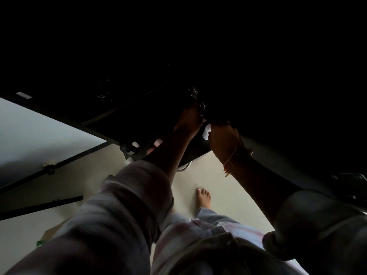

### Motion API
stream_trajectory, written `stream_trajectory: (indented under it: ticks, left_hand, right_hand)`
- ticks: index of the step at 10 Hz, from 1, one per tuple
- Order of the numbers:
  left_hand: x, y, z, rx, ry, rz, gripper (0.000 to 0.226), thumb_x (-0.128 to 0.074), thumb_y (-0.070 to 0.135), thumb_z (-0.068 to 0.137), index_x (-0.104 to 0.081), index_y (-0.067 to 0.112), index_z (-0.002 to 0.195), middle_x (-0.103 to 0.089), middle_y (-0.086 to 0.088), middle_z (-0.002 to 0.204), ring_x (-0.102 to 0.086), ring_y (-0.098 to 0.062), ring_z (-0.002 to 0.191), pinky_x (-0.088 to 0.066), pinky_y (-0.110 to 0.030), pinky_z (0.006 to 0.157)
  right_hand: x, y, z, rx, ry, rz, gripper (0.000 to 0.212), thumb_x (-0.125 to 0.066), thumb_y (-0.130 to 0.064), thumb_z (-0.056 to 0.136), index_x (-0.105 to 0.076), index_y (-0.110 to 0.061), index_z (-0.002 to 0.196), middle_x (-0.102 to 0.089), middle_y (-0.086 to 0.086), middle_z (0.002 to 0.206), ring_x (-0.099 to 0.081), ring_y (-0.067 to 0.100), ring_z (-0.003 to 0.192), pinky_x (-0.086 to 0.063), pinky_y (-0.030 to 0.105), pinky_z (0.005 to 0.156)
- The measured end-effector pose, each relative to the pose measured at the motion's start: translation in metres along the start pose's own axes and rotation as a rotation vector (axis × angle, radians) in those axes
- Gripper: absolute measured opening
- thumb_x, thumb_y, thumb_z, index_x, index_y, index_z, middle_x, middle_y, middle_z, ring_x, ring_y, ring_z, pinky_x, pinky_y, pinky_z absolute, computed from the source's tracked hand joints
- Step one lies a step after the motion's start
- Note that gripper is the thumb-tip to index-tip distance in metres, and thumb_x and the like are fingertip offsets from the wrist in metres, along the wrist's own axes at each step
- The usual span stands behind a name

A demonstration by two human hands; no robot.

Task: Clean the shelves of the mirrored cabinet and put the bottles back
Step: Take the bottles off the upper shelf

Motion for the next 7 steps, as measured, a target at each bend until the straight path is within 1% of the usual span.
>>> stream_trajectory:
  ticks: [1,2,3,4,5,6,7]
  left_hand:
    - [0.004,0.002,-0.006,0.027,0.016,-0.046,0.03,-0.062,0.004,0.088,-0.056,0.006,0.117,-0.063,-0.007,0.107,-0.062,-0.017,0.098,-0.052,-0.03,0.089]
    - [0.005,-0.001,-0.01,0.037,0.043,-0.046,0.034,-0.065,0.005,0.086,-0.054,0.005,0.119,-0.063,-0.007,0.107,-0.064,-0.019,0.097,-0.052,-0.027,0.085]
    - [0.007,-0.015,-0.015,0.077,0.08,0.009,0.052,-0.062,0.016,0.085,-0.046,0.004,0.134,-0.056,-0.016,0.126,-0.055,-0.03,0.119,-0.043,-0.045,0.102]
    - [0.036,-0.012,-0.047,0.055,0.201,0.097,0.05,-0.065,0.008,0.086,-0.051,0.002,0.133,-0.06,-0.018,0.126,-0.056,-0.03,0.119,-0.046,-0.04,0.101]
    - [0.054,-0.028,-0.086,0.126,0.238,0.092,0.036,-0.059,0.013,0.093,-0.055,0.009,0.129,-0.063,-0.011,0.119,-0.063,-0.024,0.108,-0.051,-0.037,0.094]
    - [0.073,-0.053,-0.137,0.262,0.334,0.034,0.023,-0.05,0.016,0.097,-0.064,0.012,0.113,-0.069,-0.004,0.104,-0.066,-0.018,0.093,-0.049,-0.022,0.086]
    - [0.085,-0.07,-0.169,0.312,0.412,0.1,0.027,-0.046,0.011,0.093,-0.068,0.005,0.109,-0.07,-0.004,0.103,-0.062,-0.018,0.097,-0.04,-0.014,0.085]
  right_hand:
    - [0.004,0.0,-0.008,0.08,0.098,0.075,0.019,-0.047,-0.016,0.097,-0.061,-0.01,0.107,-0.066,0.01,0.098,-0.069,0.026,0.083,-0.05,0.029,0.065]
    - [0.007,-0.003,-0.013,0.105,0.098,0.068,0.024,-0.045,-0.018,0.099,-0.054,-0.006,0.117,-0.062,0.014,0.111,-0.067,0.028,0.089,-0.053,0.033,0.072]
    - [0.015,-0.007,-0.018,0.125,0.154,0.154,0.034,-0.051,-0.022,0.095,-0.05,-0.009,0.126,-0.054,0.014,0.122,-0.065,0.03,0.09,-0.05,0.031,0.071]
    - [0.02,-0.015,-0.031,0.13,0.256,0.256,0.035,-0.059,-0.025,0.09,-0.055,-0.008,0.12,-0.057,0.014,0.117,-0.066,0.03,0.087,-0.048,0.029,0.068]
    - [0.005,-0.028,-0.037,0.118,0.211,0.238,0.022,-0.052,-0.032,0.092,-0.059,-0.013,0.101,-0.054,0.019,0.12,-0.065,0.03,0.074,-0.049,0.027,0.067]
    - [-0.016,-0.055,-0.039,0.163,0.208,0.306,0.027,-0.047,-0.034,0.093,-0.062,-0.015,0.082,-0.066,0.012,0.085,-0.064,0.034,0.066,-0.049,0.032,0.06]
    - [-0.028,-0.073,-0.035,0.175,0.161,0.418,0.02,-0.049,-0.026,0.092,-0.065,-0.016,0.087,-0.067,0.011,0.08,-0.064,0.034,0.077,-0.05,0.036,0.067]
Point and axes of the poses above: each hand's wrist, its own z-axis towards the middle knuckle, its own x-axis out of the back of the hand, y = z × x, the point moved 5 cm from there along z, towards the middle knuckle
